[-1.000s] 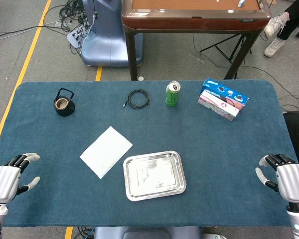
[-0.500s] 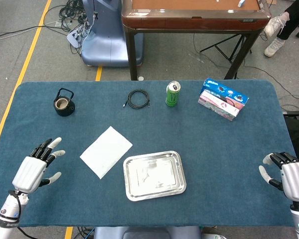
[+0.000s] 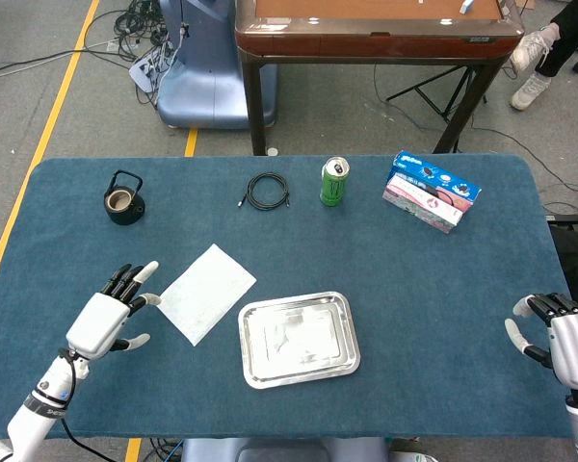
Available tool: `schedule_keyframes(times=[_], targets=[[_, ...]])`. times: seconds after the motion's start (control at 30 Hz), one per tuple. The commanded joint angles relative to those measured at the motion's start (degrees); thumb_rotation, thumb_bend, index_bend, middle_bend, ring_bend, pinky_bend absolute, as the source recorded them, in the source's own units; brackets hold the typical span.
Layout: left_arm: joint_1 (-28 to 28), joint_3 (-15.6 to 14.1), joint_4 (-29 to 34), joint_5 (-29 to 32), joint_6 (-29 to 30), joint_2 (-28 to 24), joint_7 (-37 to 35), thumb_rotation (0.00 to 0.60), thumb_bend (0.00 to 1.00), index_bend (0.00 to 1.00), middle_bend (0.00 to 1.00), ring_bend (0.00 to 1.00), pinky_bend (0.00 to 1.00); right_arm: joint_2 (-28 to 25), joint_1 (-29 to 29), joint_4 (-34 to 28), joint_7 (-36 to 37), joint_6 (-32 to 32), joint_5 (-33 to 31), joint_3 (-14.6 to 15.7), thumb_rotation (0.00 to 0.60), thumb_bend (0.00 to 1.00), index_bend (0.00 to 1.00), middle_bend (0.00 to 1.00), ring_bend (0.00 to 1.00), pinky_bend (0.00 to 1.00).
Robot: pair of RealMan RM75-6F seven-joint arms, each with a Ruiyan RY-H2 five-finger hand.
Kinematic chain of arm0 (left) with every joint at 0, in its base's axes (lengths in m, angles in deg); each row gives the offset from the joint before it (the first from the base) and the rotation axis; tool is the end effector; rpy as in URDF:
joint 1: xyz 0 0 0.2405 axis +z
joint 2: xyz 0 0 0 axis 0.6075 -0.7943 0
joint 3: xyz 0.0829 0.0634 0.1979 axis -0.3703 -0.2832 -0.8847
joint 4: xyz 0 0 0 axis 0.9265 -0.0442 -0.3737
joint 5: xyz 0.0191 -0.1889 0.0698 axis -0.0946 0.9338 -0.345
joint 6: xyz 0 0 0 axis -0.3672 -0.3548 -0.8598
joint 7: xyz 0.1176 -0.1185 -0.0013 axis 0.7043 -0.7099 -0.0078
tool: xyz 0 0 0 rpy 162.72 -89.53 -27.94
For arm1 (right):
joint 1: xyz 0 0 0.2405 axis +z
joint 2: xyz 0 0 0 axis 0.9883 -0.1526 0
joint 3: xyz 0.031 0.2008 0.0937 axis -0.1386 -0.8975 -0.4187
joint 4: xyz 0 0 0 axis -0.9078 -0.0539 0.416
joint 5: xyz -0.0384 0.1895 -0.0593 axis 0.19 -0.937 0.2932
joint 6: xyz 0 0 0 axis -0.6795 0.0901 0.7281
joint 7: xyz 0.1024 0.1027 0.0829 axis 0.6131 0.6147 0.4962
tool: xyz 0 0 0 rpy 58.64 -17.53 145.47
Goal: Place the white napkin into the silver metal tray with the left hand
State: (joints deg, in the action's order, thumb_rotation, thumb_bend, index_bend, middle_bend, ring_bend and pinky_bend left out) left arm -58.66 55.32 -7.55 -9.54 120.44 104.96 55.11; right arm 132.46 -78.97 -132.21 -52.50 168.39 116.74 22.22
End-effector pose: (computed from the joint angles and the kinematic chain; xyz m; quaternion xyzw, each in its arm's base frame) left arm -0.2119 0.2638 0.0672 -0.7284 -0.2957 -0.4502 0.4235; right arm -0.2679 -0.1918 0.1743 0.5783 -0.2916 0.4548 0.6113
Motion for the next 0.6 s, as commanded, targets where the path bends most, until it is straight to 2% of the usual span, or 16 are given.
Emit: schedule_keyframes(times=[0.03, 0.6], targets=[[-0.7, -0.2, -2.2, 0.6, -0.8, 2.4, 1.0, 0.6, 0.12, 0.38, 0.0, 0.0, 0.0, 0.2, -0.1, 0.0, -0.3, 0.2, -0.1, -0.2, 0.6, 0.3, 0.55, 0.59, 0.48, 0.66], [-3.2, -0.6, -7.4, 3.8, -4.3, 9.0, 4.7, 0.6, 0.12, 0.4, 0.0, 0.0, 0.0, 0.0, 0.2, -0.2, -0.2, -0.7, -0.2, -0.2, 0.6, 0.3, 0.55, 0.59, 0.48, 0.66]])
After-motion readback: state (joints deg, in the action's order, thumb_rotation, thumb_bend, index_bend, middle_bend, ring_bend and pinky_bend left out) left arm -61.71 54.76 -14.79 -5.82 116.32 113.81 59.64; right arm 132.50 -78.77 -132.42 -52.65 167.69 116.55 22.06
